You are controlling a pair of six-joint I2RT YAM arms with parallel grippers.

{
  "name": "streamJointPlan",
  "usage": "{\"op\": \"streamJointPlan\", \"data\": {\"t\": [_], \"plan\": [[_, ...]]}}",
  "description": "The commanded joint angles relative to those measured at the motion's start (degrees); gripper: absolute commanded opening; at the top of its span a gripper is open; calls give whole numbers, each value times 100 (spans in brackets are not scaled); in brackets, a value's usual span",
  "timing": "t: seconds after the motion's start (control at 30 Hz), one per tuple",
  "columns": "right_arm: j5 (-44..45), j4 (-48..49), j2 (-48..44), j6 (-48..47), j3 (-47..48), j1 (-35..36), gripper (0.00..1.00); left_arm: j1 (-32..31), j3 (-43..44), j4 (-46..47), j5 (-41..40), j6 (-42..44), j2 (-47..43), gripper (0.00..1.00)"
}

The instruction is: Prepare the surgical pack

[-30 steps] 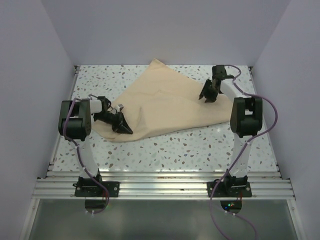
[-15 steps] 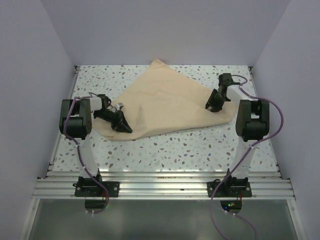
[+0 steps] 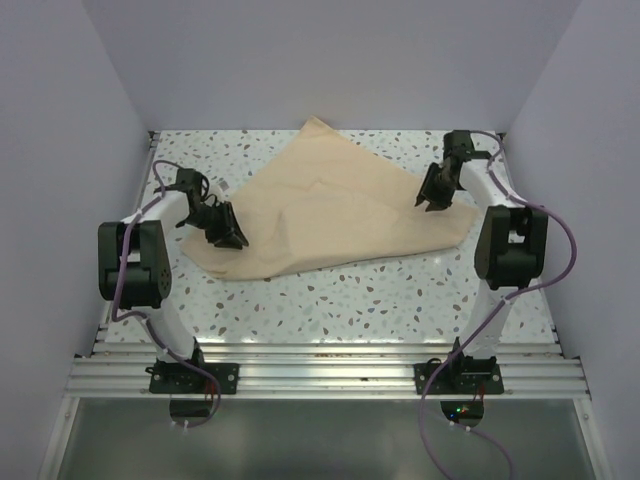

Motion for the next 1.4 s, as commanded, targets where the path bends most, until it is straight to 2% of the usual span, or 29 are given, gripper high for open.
{"op": "streamJointPlan", "data": {"t": [0.0, 0.07, 0.2, 0.3, 0.47, 0.83, 0.93, 1.1, 1.27, 1.37], "plan": [[165, -256, -603, -177, -22, -14, 39, 36, -93, 176, -22, 43, -133, 29], [-45, -300, -797, -80, -67, -14, 39, 27, -84, 1, 75, 104, -97, 27], [-178, -563, -964, -229, 118, -14, 40, 36, -503, 254, 154, 52, -510, 29], [-353, -836, -859, -378, 232, -14, 40, 36, -969, 526, 295, -9, -599, 29], [-810, -696, -613, -361, 267, -5, 40, 27, -1253, 921, 470, -211, -625, 27], [-1347, -792, 134, -229, 1207, 363, 47, 18, -313, 1046, 559, -555, -371, 26], [-1224, -740, 231, -282, 1382, 636, 54, 36, -58, 932, 523, -546, -212, 27], [-1189, -959, 608, -396, 2059, 917, 60, 36, 153, 765, 383, -467, -107, 34], [-1250, -1144, 916, -405, 2666, 918, 61, 176, 443, 290, -336, -343, -71, 36], [-1329, -1214, 943, -431, 2746, 953, 62, 596, 322, 184, -864, -423, -255, 49]]}}
